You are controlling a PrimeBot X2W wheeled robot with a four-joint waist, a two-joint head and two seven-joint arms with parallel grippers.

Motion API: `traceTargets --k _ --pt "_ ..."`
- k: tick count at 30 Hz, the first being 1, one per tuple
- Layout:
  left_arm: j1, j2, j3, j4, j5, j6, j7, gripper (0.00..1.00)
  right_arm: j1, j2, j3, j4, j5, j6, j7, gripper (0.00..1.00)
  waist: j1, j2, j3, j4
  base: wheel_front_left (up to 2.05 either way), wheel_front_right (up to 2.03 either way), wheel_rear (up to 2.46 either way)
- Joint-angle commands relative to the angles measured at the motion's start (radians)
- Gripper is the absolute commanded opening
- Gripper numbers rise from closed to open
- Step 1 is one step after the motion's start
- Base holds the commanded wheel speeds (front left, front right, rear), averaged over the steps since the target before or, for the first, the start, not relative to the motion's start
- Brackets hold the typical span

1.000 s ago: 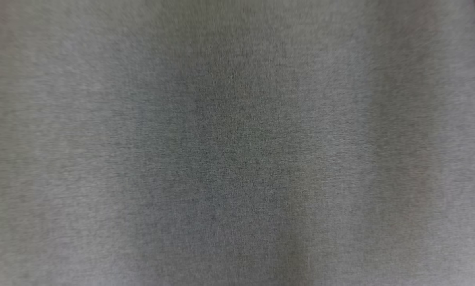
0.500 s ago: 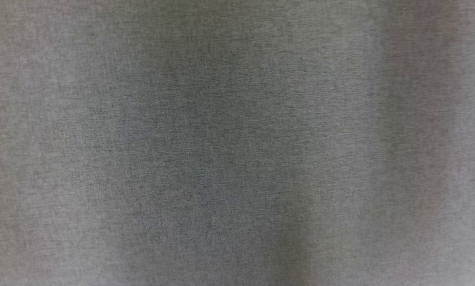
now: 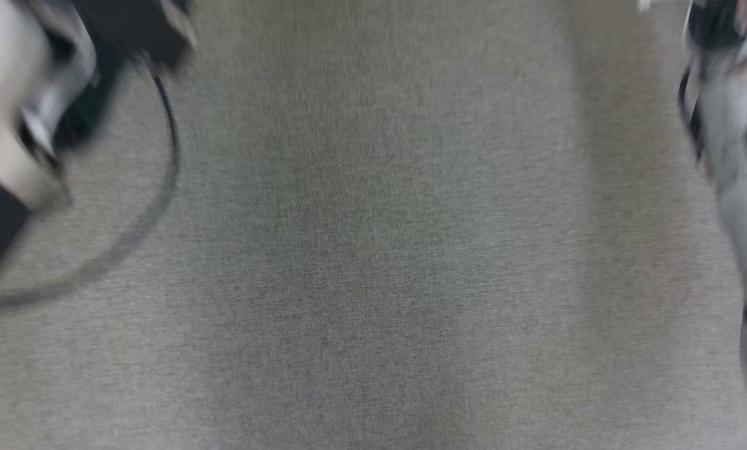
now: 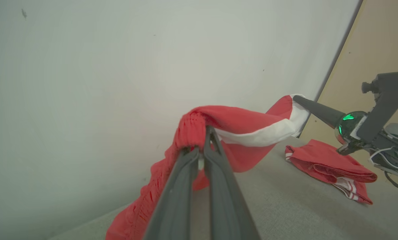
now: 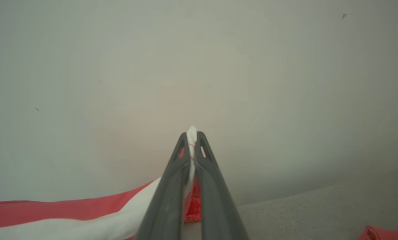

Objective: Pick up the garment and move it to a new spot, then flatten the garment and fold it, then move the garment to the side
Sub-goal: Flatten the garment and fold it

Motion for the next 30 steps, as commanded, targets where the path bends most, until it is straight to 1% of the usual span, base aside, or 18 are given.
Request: traceTargets --k 1,2,7,11,13,17,18,19,21,26,27,30 --pt "0.062 0.004 0.014 -0.027 0.026 0.008 -0.003 0.00 0.054 -0.013 0.008 -0.030 0.017 -0.003 -0.004 0.00 0.0002 0.0000 -0.092 0.000 0.00 0.00 0.00" --pt "0.118 -0.004 0.045 -0.053 0.032 0.017 -0.003 0.00 0.110 -0.026 0.013 -0.055 0.029 -0.003 -0.004 0.00 0.0002 0.0000 -0.109 0.004 0.00 0.00 0.00" --pt "0.390 -0.032 0.105 -0.161 0.118 0.053 -0.003 0.00 0.376 -0.074 -0.005 -0.195 0.090 -0.003 -0.003 0.00 0.0002 0.0000 -0.180 0.020 0.00 0.00 0.00" --pt "0.577 -0.071 0.126 -0.200 0.174 0.056 -0.004 0.00 0.592 -0.105 -0.030 -0.290 0.099 -0.003 0.015 0.00 0.0002 0.0000 -0.230 0.033 0.00 0.00 0.00" --pt "0.657 -0.078 0.111 -0.203 0.221 0.056 -0.003 0.00 0.689 -0.113 -0.052 -0.335 0.102 -0.003 0.026 0.00 0.0002 0.0000 -0.249 0.036 0.00 0.00 0.00" --pt "0.790 -0.101 0.092 -0.197 0.271 0.043 -0.004 0.00 0.864 -0.112 -0.095 -0.420 0.080 -0.003 0.053 0.00 0.0002 0.0000 -0.283 0.041 0.00 0.00 0.00" --pt "0.818 -0.102 0.086 -0.193 0.287 0.044 -0.004 0.00 0.904 -0.107 -0.103 -0.444 0.072 -0.003 0.062 0.00 0.0002 0.0000 -0.291 0.042 0.00 0.00 0.00" --pt "0.871 -0.103 0.077 -0.185 0.304 0.038 -0.004 0.00 0.976 -0.093 -0.127 -0.490 0.057 -0.003 0.082 0.00 0.0002 0.0000 -0.306 0.043 0.00 0.00 0.00" --pt "0.914 -0.099 0.071 -0.178 0.329 0.036 -0.004 0.00 1.046 -0.084 -0.155 -0.534 0.033 -0.003 0.100 0.00 0.0002 0.0000 -0.322 0.048 0.00 0.00 0.00" --pt "1.009 -0.081 0.068 -0.171 0.366 0.028 -0.004 0.00 1.220 -0.035 -0.221 -0.646 -0.020 -0.003 0.165 0.00 0.0002 0.0000 -0.364 0.066 0.00 0.00 0.00" --pt "1.039 -0.071 0.079 -0.173 0.372 0.027 -0.004 0.00 1.286 -0.009 -0.247 -0.695 -0.035 -0.003 0.192 0.00 0.0002 0.0000 -0.381 0.074 0.00 0.00 0.00" --pt "1.076 -0.049 0.093 -0.182 0.383 0.025 -0.004 0.00 1.380 0.032 -0.275 -0.769 -0.064 -0.003 0.237 0.00 0.0002 0.0000 -0.403 0.084 0.00 0.00 0.00"
